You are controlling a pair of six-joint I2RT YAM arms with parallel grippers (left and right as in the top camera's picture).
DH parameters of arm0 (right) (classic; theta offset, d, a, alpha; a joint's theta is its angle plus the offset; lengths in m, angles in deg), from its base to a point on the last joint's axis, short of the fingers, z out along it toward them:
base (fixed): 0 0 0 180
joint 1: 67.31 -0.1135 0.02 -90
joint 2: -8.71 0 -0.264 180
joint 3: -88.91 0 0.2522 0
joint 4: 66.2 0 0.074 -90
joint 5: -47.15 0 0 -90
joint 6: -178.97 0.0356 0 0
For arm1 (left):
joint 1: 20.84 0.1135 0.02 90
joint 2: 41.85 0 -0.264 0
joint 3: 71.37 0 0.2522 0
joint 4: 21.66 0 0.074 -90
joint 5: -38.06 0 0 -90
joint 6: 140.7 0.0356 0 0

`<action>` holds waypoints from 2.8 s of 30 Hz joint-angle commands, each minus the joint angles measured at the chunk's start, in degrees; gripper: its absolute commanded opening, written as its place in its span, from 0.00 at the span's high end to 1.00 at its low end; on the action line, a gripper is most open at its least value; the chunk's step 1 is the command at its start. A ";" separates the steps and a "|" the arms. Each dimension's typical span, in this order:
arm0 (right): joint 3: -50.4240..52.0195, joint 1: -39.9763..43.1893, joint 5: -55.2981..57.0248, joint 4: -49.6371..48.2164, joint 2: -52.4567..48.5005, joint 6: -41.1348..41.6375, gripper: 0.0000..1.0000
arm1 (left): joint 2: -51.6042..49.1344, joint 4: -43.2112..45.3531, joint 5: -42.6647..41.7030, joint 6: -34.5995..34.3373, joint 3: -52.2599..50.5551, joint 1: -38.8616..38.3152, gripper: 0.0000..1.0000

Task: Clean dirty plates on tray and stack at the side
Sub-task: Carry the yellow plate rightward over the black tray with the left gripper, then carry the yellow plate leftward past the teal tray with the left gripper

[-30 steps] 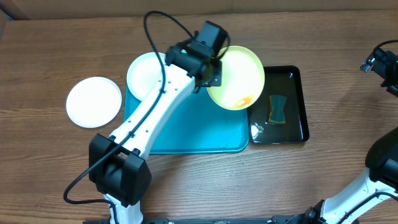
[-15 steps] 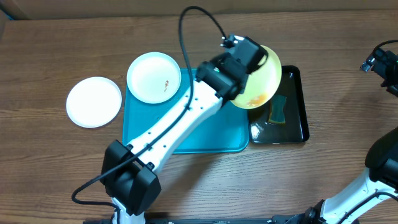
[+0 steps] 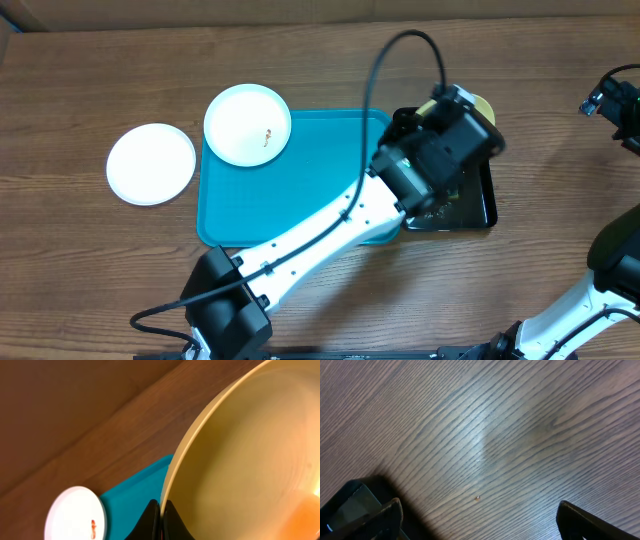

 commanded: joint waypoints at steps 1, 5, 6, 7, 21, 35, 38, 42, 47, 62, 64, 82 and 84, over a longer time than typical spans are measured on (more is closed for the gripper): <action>-0.83 0.00 -0.04 -0.17 0.57 -0.15 0.00 | -0.83 1.03 6.60 5.27 1.66 -2.32 0.96; -0.83 0.00 -0.04 -0.17 0.57 -0.15 0.00 | -1.20 1.49 10.21 7.74 1.66 -4.31 0.96; -0.81 0.00 -0.04 -0.17 0.57 -0.15 0.00 | -1.20 1.53 11.04 8.13 1.66 -4.70 0.96; -0.83 0.00 -0.04 -0.17 0.57 -0.15 0.00 | -1.22 1.81 12.04 8.70 1.66 -5.11 0.96; -0.83 0.00 -0.04 -0.17 0.57 -0.15 0.00 | -1.22 7.98 21.27 12.00 1.66 -6.49 0.96; -0.83 0.00 -0.04 -0.17 0.57 -0.15 0.00 | -1.11 11.96 23.82 8.48 1.68 -7.30 0.96; -0.83 0.00 -0.04 -0.17 0.57 -0.15 0.00 | -1.03 13.14 31.32 7.26 1.68 -8.39 0.96; -0.83 0.00 -0.04 -0.17 0.57 -0.15 0.00 | -1.03 16.44 34.05 7.32 1.68 -8.74 0.96; -0.83 0.00 -0.04 -0.17 0.57 -0.15 0.00 | -1.03 15.76 33.99 8.13 1.66 -8.85 0.96; -0.83 0.00 -0.04 -0.17 0.57 -0.15 0.00 | -0.42 0.98 3.65 -11.91 1.88 2.14 0.96; -0.83 0.00 -0.04 -0.17 0.57 -0.15 0.00 | 0.24 -1.18 -4.37 -15.47 1.90 5.77 0.96; -0.81 0.00 -0.04 -0.17 0.57 -0.15 0.00 | 2.62 -26.01 -53.75 -24.61 1.88 65.77 0.96; -0.83 0.00 -0.04 -0.17 0.57 -0.15 0.00 | 2.62 -28.50 -52.48 -23.50 1.86 71.17 0.96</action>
